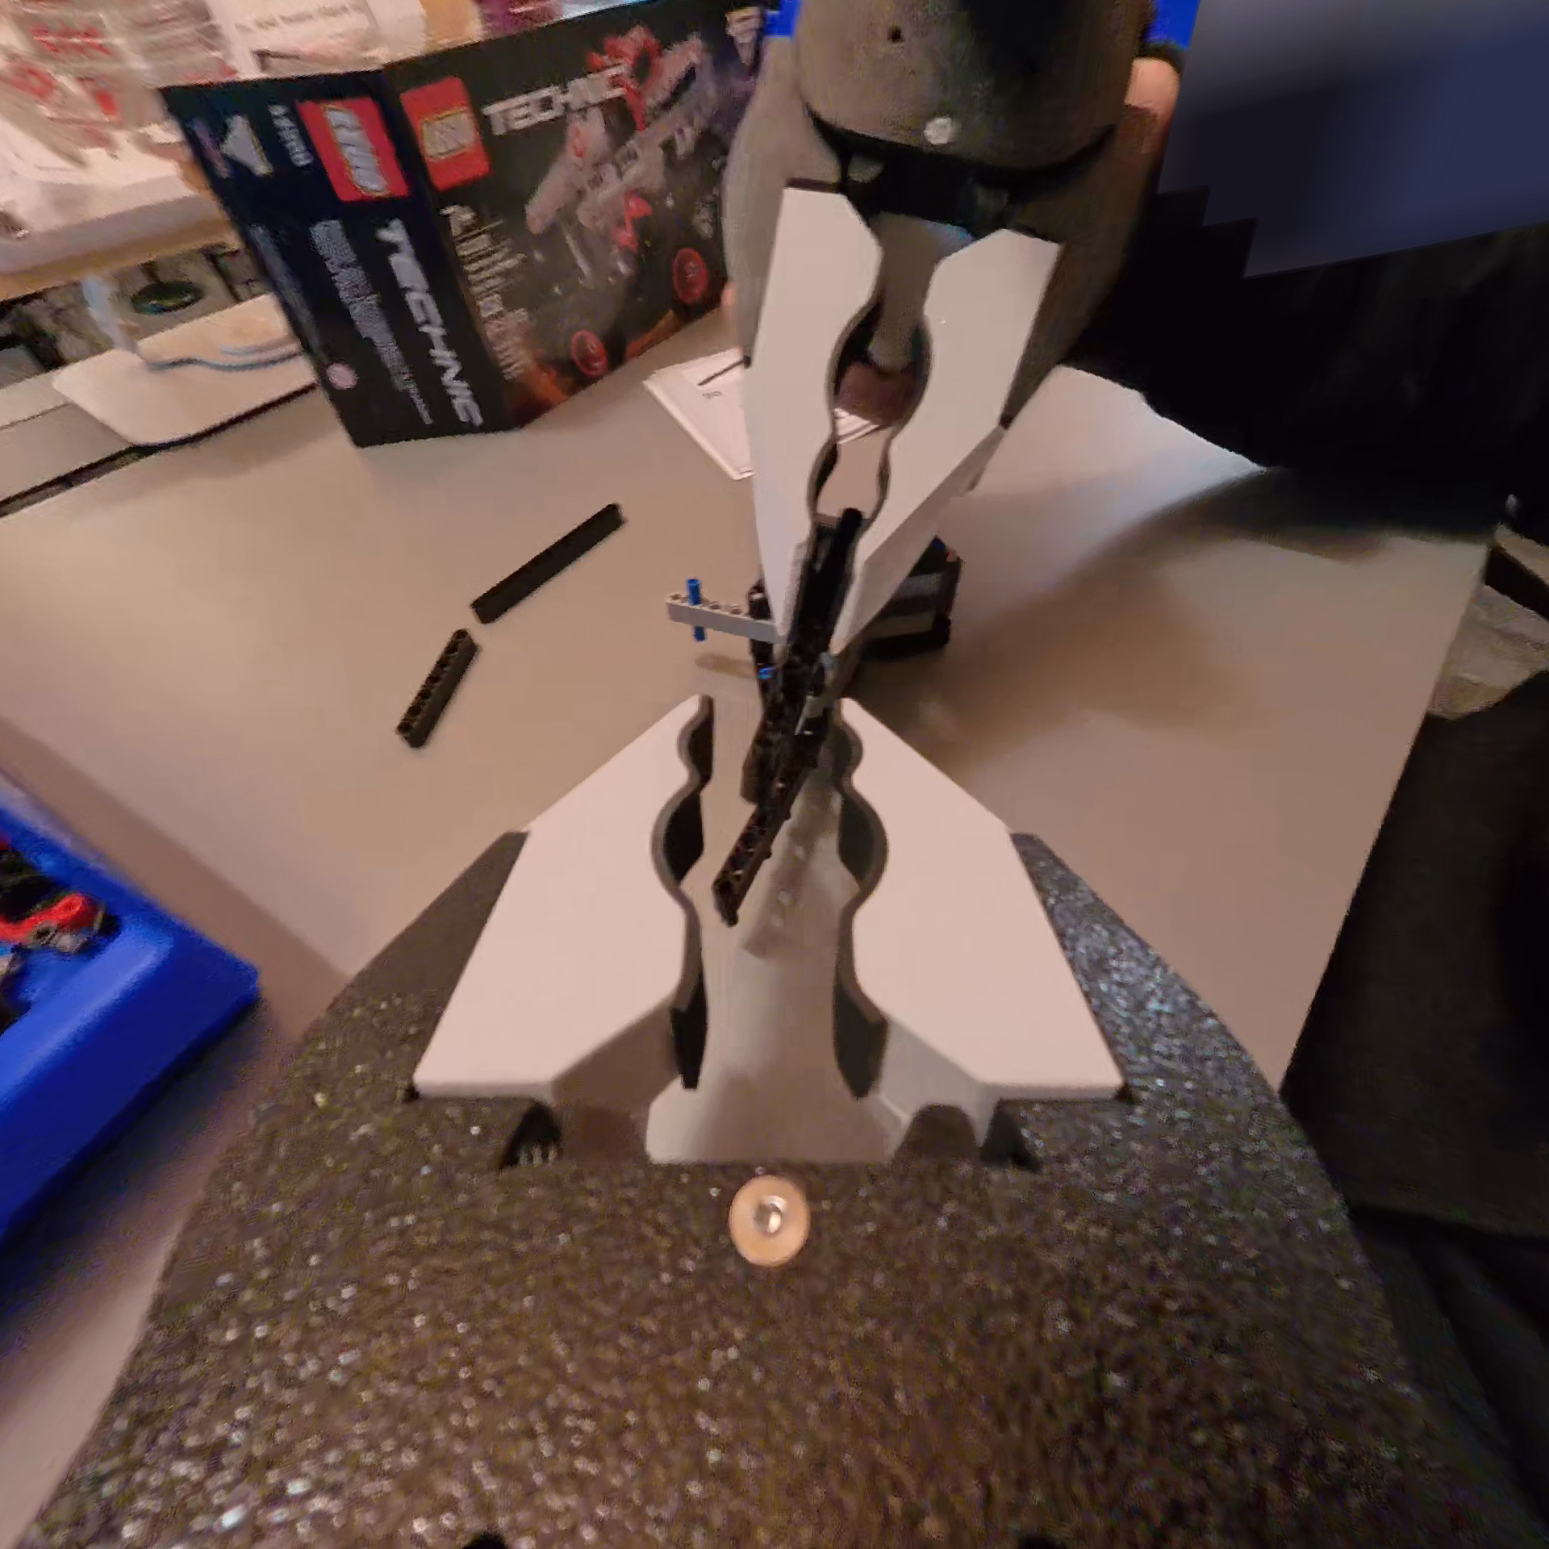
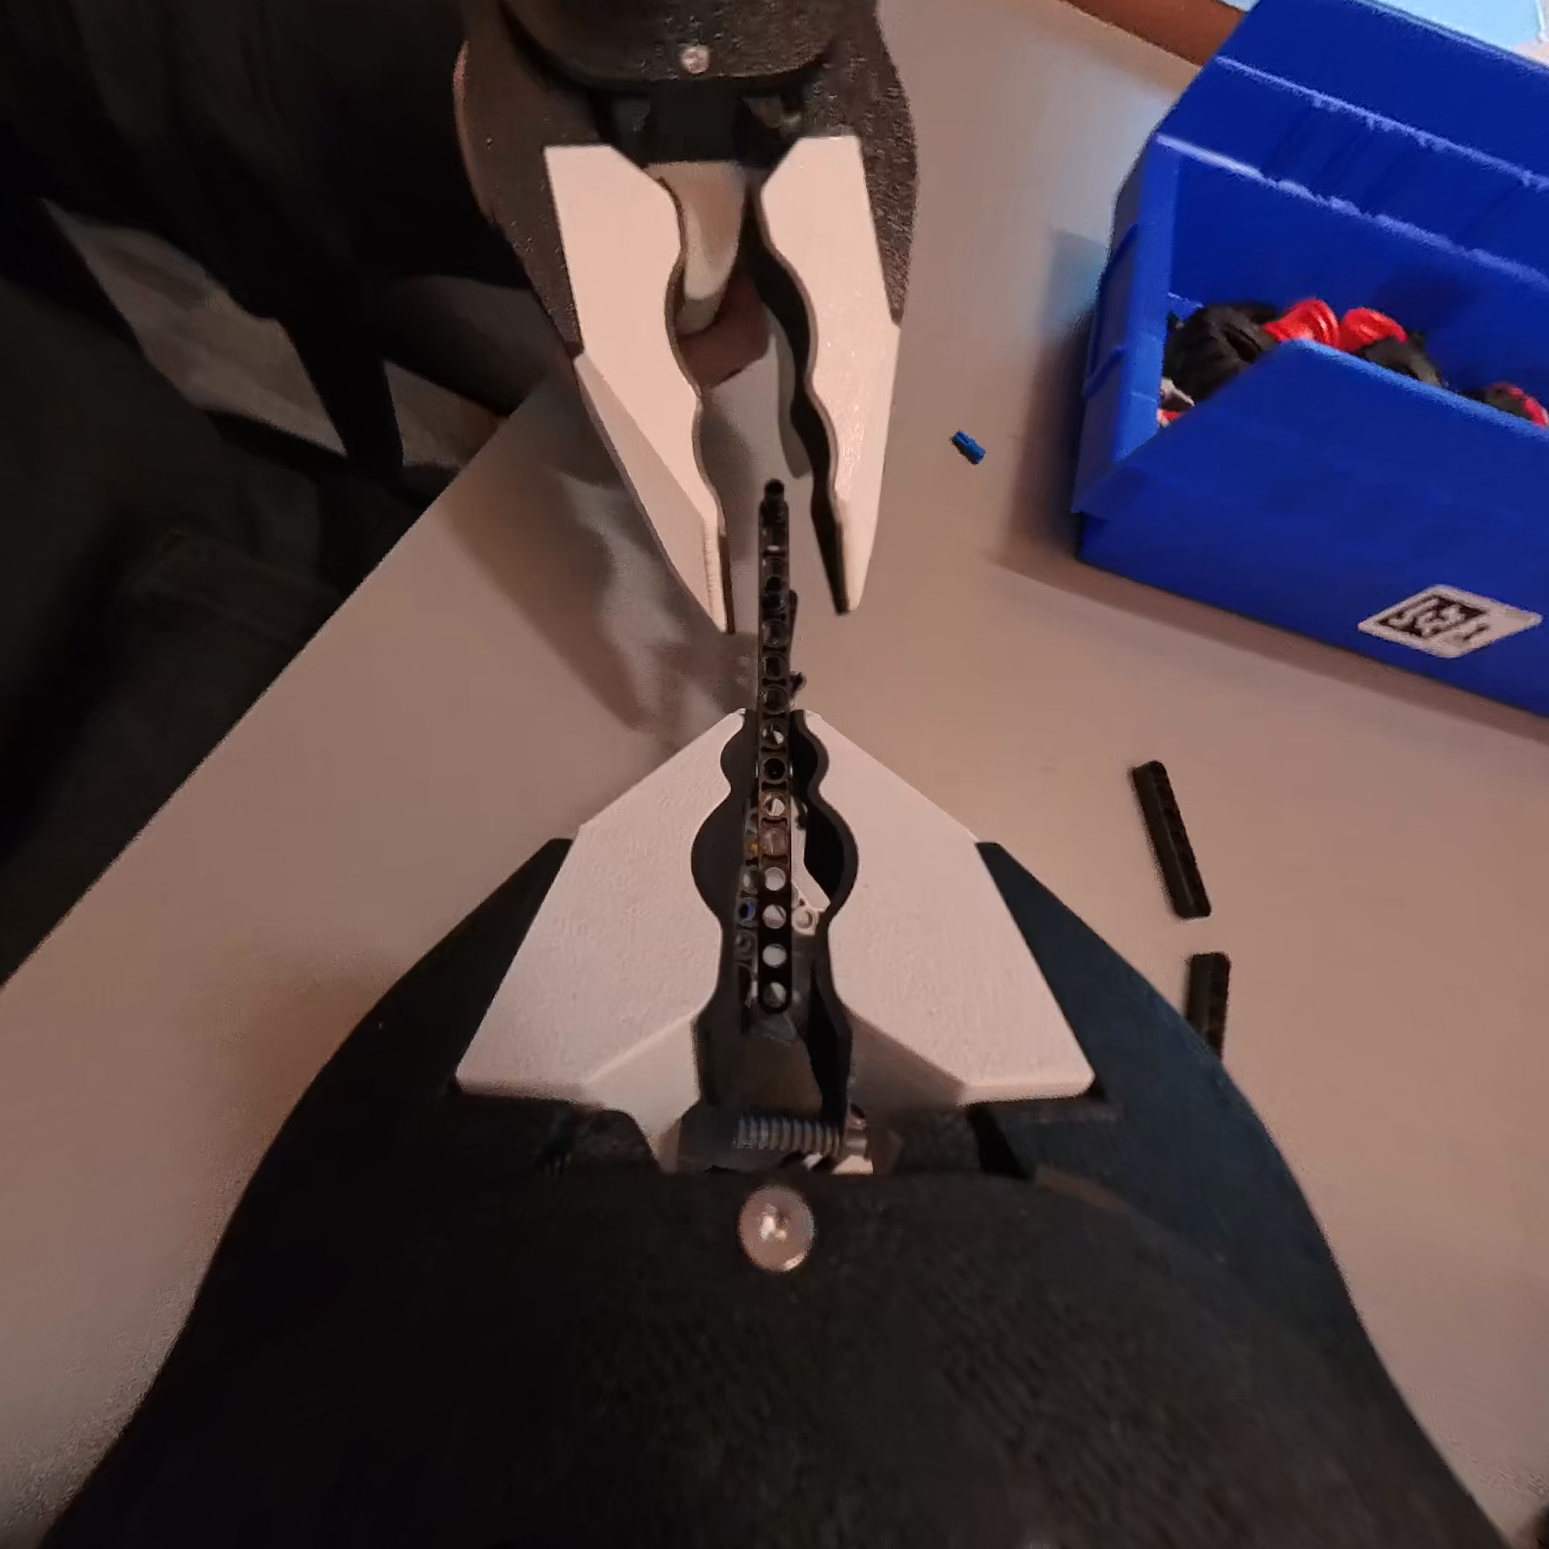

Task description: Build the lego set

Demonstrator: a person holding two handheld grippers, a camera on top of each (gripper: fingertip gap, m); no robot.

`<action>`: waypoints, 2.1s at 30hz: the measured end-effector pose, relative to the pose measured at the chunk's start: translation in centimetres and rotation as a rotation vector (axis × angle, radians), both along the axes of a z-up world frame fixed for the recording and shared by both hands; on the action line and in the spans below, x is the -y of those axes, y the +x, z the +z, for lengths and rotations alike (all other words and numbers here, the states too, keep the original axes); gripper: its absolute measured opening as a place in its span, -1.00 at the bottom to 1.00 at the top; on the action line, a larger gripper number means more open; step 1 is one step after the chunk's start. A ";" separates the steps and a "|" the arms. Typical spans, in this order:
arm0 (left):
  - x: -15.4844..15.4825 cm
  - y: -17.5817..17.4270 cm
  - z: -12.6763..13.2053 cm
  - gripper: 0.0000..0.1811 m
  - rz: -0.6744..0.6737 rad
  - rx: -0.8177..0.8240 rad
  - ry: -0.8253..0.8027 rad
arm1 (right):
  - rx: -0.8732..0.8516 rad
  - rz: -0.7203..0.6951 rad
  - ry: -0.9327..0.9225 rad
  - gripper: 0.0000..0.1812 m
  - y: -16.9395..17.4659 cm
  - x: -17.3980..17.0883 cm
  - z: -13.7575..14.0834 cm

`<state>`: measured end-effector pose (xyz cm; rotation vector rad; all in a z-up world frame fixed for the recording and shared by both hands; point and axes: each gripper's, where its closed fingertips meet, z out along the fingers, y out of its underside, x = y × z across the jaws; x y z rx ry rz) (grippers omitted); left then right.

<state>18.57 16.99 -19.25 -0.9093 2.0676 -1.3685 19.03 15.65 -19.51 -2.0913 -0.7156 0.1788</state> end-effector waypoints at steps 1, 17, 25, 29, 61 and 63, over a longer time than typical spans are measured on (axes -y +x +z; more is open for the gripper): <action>-0.4 0.1 0.0 -0.69 0.027 -0.015 -0.016 | -0.030 -0.031 -0.004 -0.95 0.2 -0.1 0.0; -0.4 -0.4 -2.1 -0.61 0.093 -0.245 -0.223 | -0.123 -0.169 0.046 -0.95 0.3 -0.6 0.3; 1.3 0.1 -2.1 -0.95 0.054 -0.127 -0.056 | -0.111 -0.115 0.037 -0.95 -0.5 -0.4 0.3; 1.4 0.2 -2.2 -0.95 0.070 -0.097 -0.007 | -0.103 -0.077 0.038 -0.95 -0.7 -0.1 0.3; 0.5 1.8 -0.1 -0.91 -0.230 0.013 0.055 | 0.065 -0.046 -0.123 -0.95 1.6 -0.5 -0.4; 0.4 1.8 -0.3 -0.75 -0.241 -0.008 0.053 | 0.064 -0.047 -0.125 -0.95 1.6 -0.7 -0.4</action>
